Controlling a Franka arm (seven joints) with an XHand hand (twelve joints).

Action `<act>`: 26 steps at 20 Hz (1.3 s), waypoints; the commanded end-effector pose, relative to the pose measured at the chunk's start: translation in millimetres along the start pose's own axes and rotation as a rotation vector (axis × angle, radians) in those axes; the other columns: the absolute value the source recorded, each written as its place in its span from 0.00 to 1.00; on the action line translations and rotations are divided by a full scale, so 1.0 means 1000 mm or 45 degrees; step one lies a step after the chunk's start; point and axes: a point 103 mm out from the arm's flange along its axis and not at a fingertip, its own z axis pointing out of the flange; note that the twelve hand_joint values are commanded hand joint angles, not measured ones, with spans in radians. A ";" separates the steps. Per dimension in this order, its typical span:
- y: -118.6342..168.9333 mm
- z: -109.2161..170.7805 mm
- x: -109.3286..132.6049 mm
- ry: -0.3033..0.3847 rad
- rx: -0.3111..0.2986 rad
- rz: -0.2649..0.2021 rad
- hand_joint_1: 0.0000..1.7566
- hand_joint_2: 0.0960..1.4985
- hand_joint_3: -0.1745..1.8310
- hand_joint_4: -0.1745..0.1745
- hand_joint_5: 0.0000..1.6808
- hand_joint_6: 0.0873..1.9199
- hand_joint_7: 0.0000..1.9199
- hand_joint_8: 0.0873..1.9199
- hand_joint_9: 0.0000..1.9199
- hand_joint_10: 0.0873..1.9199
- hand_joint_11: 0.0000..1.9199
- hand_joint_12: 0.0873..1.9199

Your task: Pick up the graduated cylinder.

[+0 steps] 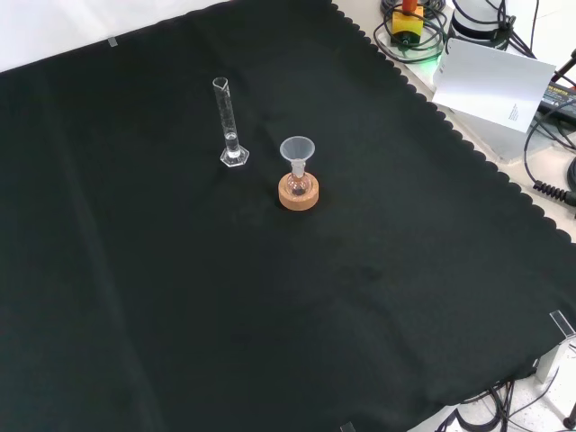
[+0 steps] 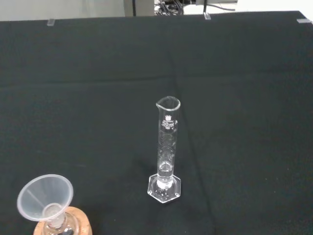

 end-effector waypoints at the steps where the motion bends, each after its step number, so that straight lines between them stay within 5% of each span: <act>1: 0.028 0.031 -0.016 0.047 -0.032 -0.012 0.00 0.92 0.11 0.44 0.16 0.00 0.00 0.23 0.27 0.00 0.06 0.69; 7: 0.065 0.068 -0.035 0.174 -0.043 -0.027 0.15 0.86 0.09 0.43 0.17 0.00 0.06 0.25 0.33 0.00 0.10 0.70; 15: 0.103 0.111 -0.047 0.271 0.039 -0.032 0.23 0.84 0.07 0.41 0.18 0.00 0.07 0.29 0.23 0.28 0.12 0.69; 26: 0.112 0.142 -0.049 0.344 0.049 -0.069 0.42 0.73 0.02 0.38 0.19 0.00 0.09 0.30 0.24 0.31 0.15 0.70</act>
